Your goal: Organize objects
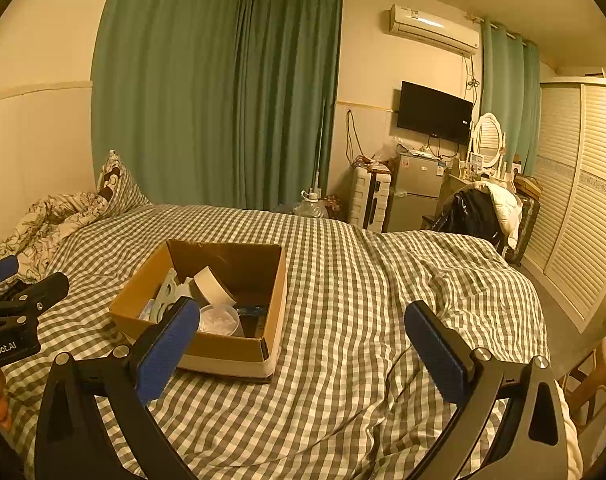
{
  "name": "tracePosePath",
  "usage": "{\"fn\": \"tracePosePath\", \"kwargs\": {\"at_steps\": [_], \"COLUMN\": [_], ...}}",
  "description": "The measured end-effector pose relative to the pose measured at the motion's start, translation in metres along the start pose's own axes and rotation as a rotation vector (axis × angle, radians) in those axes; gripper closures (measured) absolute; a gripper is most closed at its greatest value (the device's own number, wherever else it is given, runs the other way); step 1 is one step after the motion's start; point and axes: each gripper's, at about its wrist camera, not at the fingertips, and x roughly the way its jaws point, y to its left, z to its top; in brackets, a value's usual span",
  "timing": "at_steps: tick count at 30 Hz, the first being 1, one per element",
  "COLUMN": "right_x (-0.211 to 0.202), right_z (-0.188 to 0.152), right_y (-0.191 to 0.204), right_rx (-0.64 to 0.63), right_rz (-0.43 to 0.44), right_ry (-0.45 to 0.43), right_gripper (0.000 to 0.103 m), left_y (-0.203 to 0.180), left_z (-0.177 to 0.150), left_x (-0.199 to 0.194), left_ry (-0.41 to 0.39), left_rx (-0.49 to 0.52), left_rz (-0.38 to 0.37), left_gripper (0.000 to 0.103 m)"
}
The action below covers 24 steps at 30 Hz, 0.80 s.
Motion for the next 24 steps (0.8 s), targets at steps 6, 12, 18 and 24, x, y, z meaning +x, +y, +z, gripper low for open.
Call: {"fn": "tracePosePath", "kwargs": {"at_steps": [6, 12, 18, 24], "right_x": [0.0003, 0.0002, 0.0003, 0.0026], "right_z": [-0.0013, -0.0021, -0.0022, -0.0036], "right_y": [0.0024, 0.0055, 0.0066, 0.0080], "right_rx": [-0.005, -0.009, -0.010, -0.011], "right_rz": [0.003, 0.008, 0.008, 0.012], "right_ry": [0.002, 0.002, 0.002, 0.004], "right_gripper": [0.000, 0.000, 0.000, 0.000], "left_y": [-0.0003, -0.0012, -0.0012, -0.0005], "left_z": [-0.0005, -0.0007, -0.0015, -0.0013], "left_x": [-0.0003, 0.0001, 0.0004, 0.0007], "left_ry": [0.001, 0.002, 0.002, 0.005], "left_rx": [0.004, 0.005, 0.011, 0.010], "left_rz": [-0.001, 0.003, 0.006, 0.008], "left_gripper": [0.000, 0.000, 0.000, 0.000]}}
